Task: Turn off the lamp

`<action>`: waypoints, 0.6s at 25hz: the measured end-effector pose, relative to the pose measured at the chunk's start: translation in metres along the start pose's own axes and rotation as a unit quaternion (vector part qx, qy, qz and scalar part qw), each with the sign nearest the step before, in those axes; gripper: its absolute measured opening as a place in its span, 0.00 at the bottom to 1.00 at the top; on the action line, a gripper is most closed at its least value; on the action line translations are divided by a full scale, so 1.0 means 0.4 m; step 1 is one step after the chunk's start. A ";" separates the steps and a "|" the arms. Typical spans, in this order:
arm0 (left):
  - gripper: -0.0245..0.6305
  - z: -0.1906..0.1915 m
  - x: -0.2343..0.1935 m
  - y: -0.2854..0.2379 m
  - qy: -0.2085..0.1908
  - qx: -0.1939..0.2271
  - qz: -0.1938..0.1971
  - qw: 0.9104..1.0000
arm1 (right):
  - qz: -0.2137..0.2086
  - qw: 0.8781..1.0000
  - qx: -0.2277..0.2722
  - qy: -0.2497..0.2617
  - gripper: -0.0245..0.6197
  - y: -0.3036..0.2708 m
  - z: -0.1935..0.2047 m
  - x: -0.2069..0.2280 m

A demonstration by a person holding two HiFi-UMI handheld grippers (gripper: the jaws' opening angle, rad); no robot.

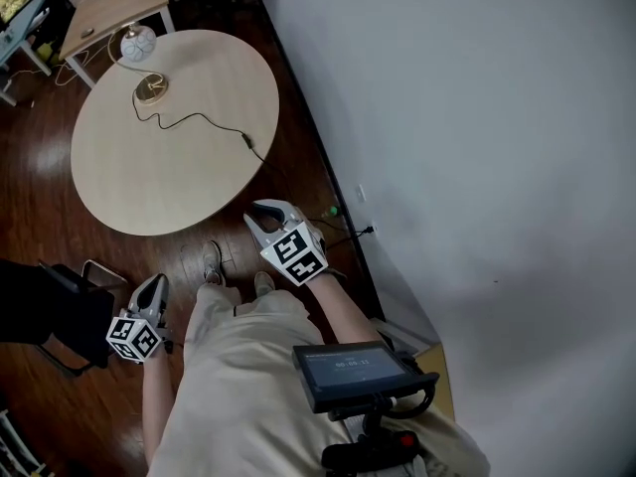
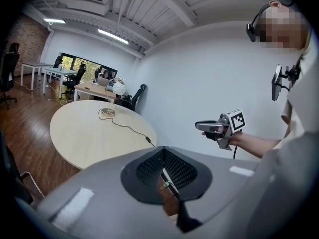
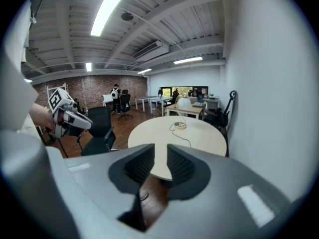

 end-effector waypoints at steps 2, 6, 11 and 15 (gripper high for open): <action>0.04 0.014 0.010 0.001 0.000 0.002 -0.002 1.000 | -0.008 1.000 -0.004 0.008 0.16 -0.003 0.007 -0.007; 0.04 0.041 0.019 0.013 0.011 0.004 -0.004 1.000 | -0.021 1.000 0.002 0.001 0.16 -0.004 0.010 -0.031; 0.04 0.057 0.006 0.025 0.017 0.006 0.002 1.000 | -0.027 1.000 -0.001 -0.002 0.16 0.000 -0.001 -0.056; 0.04 0.051 -0.009 0.041 0.016 0.008 0.011 1.000 | -0.029 0.999 -0.006 -0.011 0.16 -0.015 -0.013 -0.080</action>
Point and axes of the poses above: the fingertips, and each gripper's own axes: y backward along the fingers, x to its right, z out of its underside, the point moved 10 cm from there along y, backward along the fingers, and after that the axes turned 12 degrees about -x, right-handed, at the moved point
